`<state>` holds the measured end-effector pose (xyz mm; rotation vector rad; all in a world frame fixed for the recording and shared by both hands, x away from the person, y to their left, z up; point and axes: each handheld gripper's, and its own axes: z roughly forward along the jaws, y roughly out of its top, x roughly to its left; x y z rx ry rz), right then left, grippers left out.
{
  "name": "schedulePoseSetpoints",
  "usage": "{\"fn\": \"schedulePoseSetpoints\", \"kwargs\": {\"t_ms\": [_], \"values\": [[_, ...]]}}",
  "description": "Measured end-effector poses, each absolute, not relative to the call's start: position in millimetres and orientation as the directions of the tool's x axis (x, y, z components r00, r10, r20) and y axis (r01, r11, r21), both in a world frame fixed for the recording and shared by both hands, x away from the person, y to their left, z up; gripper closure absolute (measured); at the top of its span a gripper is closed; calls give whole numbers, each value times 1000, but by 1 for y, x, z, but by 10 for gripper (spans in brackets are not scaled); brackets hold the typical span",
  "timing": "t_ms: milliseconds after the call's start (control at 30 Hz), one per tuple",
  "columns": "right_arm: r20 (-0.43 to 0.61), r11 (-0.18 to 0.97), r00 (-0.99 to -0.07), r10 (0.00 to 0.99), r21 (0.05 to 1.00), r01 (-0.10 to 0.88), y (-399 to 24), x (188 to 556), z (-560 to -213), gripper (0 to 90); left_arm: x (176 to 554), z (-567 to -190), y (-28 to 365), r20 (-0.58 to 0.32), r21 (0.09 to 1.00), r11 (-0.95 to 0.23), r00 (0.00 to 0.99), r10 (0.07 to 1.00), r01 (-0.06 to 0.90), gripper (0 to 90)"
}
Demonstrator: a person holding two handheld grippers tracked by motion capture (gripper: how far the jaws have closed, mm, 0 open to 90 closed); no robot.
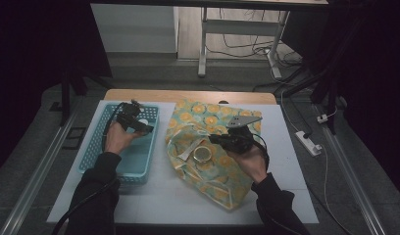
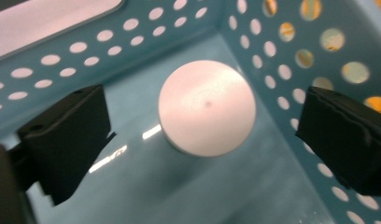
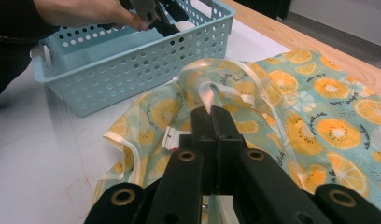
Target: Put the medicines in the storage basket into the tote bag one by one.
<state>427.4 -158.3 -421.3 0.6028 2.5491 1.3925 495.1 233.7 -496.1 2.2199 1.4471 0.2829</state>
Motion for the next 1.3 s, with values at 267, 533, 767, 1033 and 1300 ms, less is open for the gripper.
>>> {"fn": "schedulePoseSetpoints", "kwargs": {"t_ms": [267, 533, 767, 1033, 1300], "values": [[39, 482, -903, 428, 835, 265, -158, 427, -421, 900, 494, -493, 234, -94, 493, -324, 420, 903, 807, 374], [38, 482, -903, 427, 836, 263, -158, 427, -421, 900, 493, -491, 233, -98, 477, -313, 403, 910, 821, 499], [38, 480, -903, 428, 837, 263, -158, 427, -421, 900, 489, -487, 232, -89, 480, -302, 388, 917, 824, 503], [36, 480, -903, 429, 838, 261, -158, 427, -421, 900, 483, -472, 235, -107, 510, -292, 397, 911, 809, 504], [36, 479, -903, 428, 838, 261, -158, 427, -421, 900, 473, -456, 235, -112, 540, -305, 426, 898, 785, 504]]}}
